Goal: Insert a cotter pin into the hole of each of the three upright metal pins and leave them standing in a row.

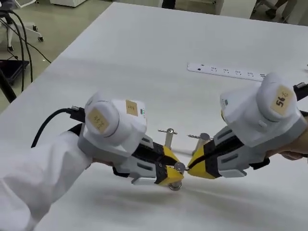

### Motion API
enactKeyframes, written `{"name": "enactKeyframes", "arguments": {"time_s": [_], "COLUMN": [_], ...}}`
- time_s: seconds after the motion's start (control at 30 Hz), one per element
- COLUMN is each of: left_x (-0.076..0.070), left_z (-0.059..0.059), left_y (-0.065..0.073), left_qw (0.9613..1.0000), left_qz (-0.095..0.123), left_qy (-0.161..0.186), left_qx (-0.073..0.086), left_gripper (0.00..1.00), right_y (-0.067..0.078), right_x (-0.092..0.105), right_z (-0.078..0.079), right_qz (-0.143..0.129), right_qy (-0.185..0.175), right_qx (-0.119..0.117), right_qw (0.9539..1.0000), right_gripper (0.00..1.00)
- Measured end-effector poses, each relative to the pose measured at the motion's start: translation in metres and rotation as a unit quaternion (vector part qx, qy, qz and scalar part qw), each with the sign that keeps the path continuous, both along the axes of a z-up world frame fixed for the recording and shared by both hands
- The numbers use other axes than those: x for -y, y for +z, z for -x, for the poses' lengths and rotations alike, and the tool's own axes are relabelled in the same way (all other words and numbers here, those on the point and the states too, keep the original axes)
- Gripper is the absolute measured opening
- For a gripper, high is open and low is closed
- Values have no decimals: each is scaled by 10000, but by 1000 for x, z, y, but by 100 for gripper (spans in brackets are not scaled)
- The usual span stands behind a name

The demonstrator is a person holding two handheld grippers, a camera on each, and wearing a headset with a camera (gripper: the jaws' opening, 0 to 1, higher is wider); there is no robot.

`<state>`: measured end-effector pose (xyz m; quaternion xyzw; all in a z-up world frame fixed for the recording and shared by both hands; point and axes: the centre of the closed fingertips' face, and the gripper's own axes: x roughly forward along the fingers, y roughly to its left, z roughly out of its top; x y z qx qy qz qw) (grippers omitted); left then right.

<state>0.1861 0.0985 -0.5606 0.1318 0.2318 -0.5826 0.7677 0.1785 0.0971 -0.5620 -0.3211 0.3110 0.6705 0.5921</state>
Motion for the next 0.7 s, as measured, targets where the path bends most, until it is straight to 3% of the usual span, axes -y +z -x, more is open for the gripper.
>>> {"name": "enactKeyframes", "arguments": {"time_s": [0.1,0.23,0.33,0.47,0.5,0.7], "left_x": [0,0,-1,-6,-9,-21], "left_z": [0,0,0,-2,0,7], "left_y": [0,0,4,13,14,16], "left_qw": [10000,10000,9998,9996,9992,9992], "left_qz": [-5,8,105,221,253,204], "left_qy": [30,53,87,179,245,325], "left_qx": [-30,-40,-118,-45,-179,-104], "left_gripper": [10,10,12,22,24,42], "right_y": [0,1,-1,0,0,-1], "right_x": [0,0,1,0,-1,-5], "right_z": [1,2,1,0,0,1], "right_qz": [6,-54,-10,-31,-37,-28], "right_qy": [39,-33,-37,-44,-48,-23], "right_qx": [6,-42,-6,25,25,44], "right_qw": [10000,10000,10000,10000,10000,10000], "right_gripper": [2,14,15,17,17,17]}}
